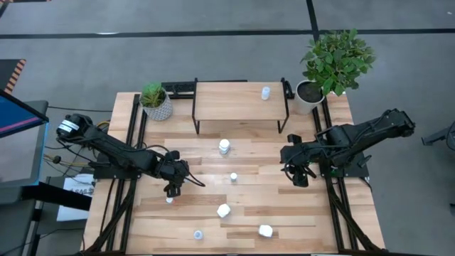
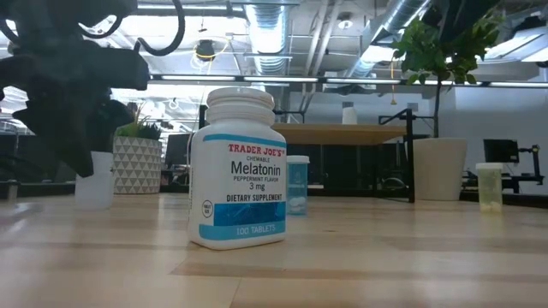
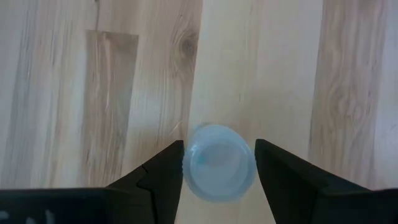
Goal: Pick and place medicine bottles onto shelf by color
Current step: Put the top white pill bottle on the shelf
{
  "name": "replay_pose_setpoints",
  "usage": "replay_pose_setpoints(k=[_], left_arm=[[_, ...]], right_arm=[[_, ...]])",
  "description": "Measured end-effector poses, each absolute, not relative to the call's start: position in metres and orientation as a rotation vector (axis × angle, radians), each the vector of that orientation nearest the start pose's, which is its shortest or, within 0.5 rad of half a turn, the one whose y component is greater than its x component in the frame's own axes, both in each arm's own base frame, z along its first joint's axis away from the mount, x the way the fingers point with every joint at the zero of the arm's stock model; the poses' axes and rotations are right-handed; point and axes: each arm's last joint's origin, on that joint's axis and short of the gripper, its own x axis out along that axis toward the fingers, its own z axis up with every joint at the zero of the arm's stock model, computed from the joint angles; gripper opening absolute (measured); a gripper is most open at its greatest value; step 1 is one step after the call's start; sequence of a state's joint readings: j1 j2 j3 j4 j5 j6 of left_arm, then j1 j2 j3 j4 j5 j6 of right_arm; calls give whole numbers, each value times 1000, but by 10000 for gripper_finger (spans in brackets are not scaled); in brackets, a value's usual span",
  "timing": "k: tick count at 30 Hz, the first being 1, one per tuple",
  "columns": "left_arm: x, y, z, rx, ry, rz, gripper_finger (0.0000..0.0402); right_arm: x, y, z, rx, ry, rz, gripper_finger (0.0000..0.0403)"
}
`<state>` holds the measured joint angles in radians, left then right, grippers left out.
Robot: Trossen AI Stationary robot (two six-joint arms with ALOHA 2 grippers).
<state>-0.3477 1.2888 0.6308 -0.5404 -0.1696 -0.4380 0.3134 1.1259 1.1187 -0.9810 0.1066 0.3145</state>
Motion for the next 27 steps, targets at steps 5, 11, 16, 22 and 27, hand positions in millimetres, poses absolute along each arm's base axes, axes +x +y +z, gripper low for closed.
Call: replay_pose_setpoints(k=[5,11,16,22,27], left_arm=[[201,-68,165,-83,1163,96,185],[201,-68,165,-96,1161,104,185],[201,-68,165,-115,1158,122,163],[202,-68,166,-170,1151,159,112],[216,-69,188,-198,1069,169,108]], right_arm=[[196,60,319,82,984,35,150],[196,60,319,82,985,36,148],[196,60,319,82,984,36,148],[196,60,319,82,984,36,143],[196,60,319,82,985,36,142]])
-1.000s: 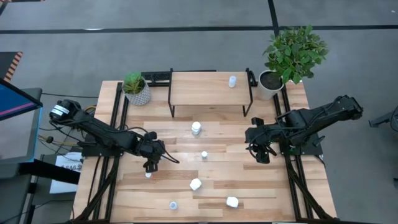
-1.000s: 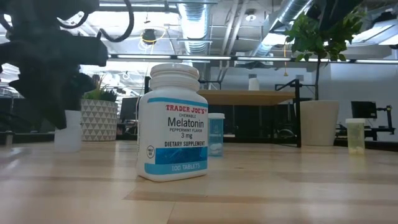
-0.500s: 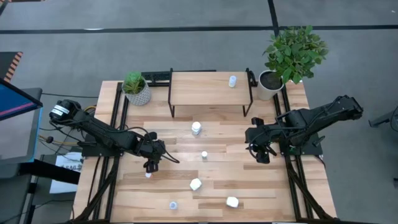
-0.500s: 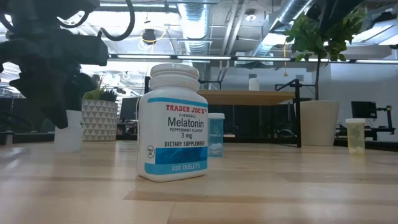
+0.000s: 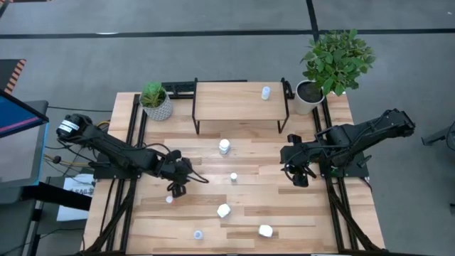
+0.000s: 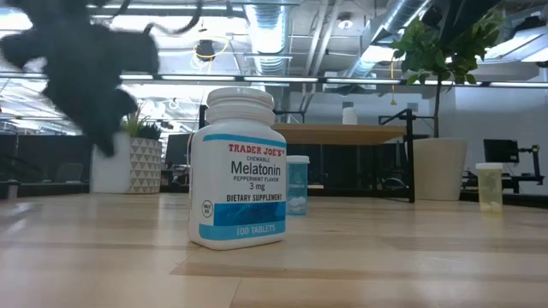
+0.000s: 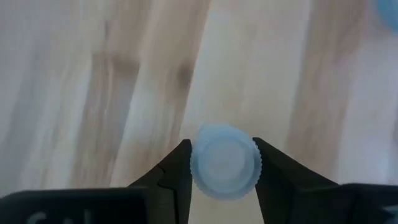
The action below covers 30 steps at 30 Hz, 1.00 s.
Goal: Pick and place medicine bottles onto shelf by color
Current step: Put the top white pill bottle on the shelf
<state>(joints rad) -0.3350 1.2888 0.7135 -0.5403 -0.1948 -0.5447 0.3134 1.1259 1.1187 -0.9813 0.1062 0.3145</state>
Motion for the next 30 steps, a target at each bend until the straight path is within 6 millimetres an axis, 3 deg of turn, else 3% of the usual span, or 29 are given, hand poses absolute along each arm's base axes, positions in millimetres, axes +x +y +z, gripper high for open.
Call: replay_pose_setpoints(k=[9,16,22,24,30], left_arm=[[259,-47,267,-97,776,208,112],[280,-5,327,10,562,215,112],[298,42,355,39,462,225,109],[303,58,354,38,498,236,109],[338,92,370,50,481,228,115]], right_arm=[[196,60,319,82,985,36,139],[196,60,319,78,985,38,134],[196,60,319,57,985,49,133],[195,60,319,56,989,49,132],[195,60,319,55,994,47,132]])
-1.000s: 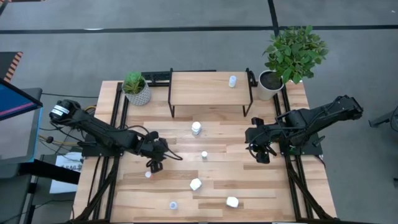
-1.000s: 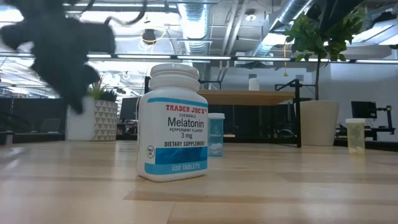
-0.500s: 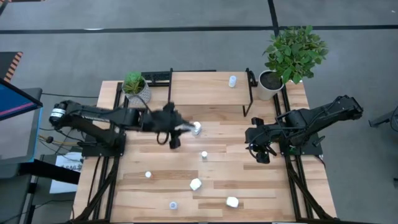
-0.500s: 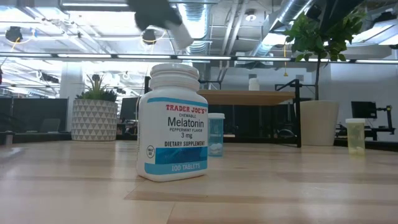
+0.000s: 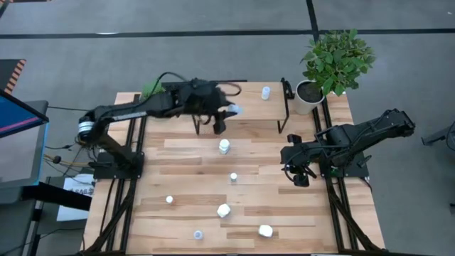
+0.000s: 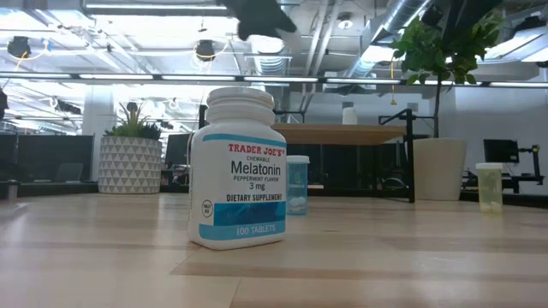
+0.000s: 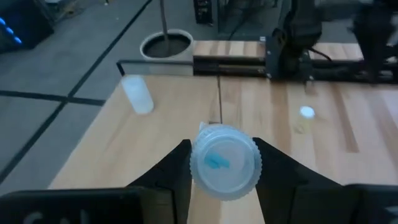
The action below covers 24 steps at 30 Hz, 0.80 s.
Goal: Pick and place medicine bottles onto shelf by color
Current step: Put the top white pill bottle on the shelf
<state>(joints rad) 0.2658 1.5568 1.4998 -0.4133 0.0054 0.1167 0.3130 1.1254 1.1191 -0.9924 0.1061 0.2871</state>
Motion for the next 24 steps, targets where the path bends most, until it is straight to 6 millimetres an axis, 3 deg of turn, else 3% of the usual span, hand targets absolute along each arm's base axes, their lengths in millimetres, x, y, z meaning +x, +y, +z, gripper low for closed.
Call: replay_pose_setpoints(k=[7,14,18,24], left_arm=[[371,122,379,32,564,227,114],[391,149,374,-6,651,219,115],[396,163,368,-40,680,213,115],[386,177,363,-94,739,248,116]], right_arm=[[195,60,319,55,996,47,132],[195,60,319,54,996,47,132],[195,60,319,55,996,47,130],[195,60,319,55,996,47,129]])
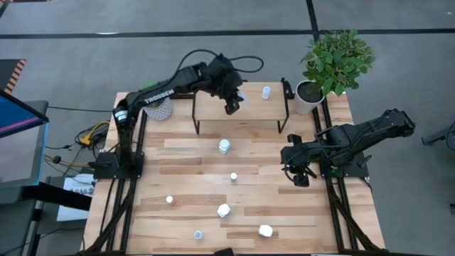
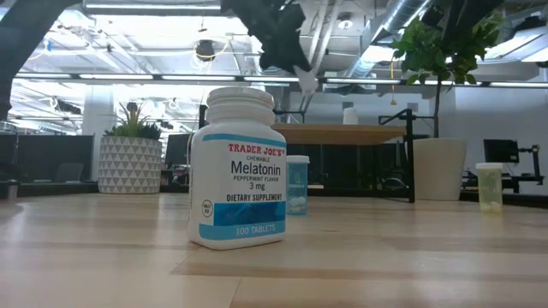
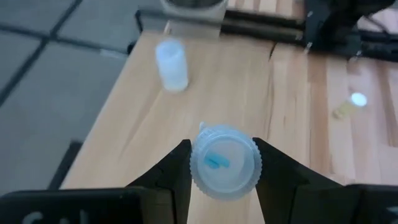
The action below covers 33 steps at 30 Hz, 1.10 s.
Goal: Pick and place medicine bottles onto shelf by color
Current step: Put the top white pill bottle on the shelf
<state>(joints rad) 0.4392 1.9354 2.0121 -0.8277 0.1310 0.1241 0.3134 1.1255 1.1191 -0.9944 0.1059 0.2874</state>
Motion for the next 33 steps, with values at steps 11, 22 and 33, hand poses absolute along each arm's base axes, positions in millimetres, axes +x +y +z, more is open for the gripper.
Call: replay_pose_setpoints(k=[11,22,33], left_arm=[[373,178,353,-183,877,278,116],[381,166,338,-202,972,267,116],[392,162,324,-169,1007,246,116]], right_arm=[[195,60,319,55,996,47,129],[195,60,319,55,995,47,129],[195,60,319,54,995,47,129]])
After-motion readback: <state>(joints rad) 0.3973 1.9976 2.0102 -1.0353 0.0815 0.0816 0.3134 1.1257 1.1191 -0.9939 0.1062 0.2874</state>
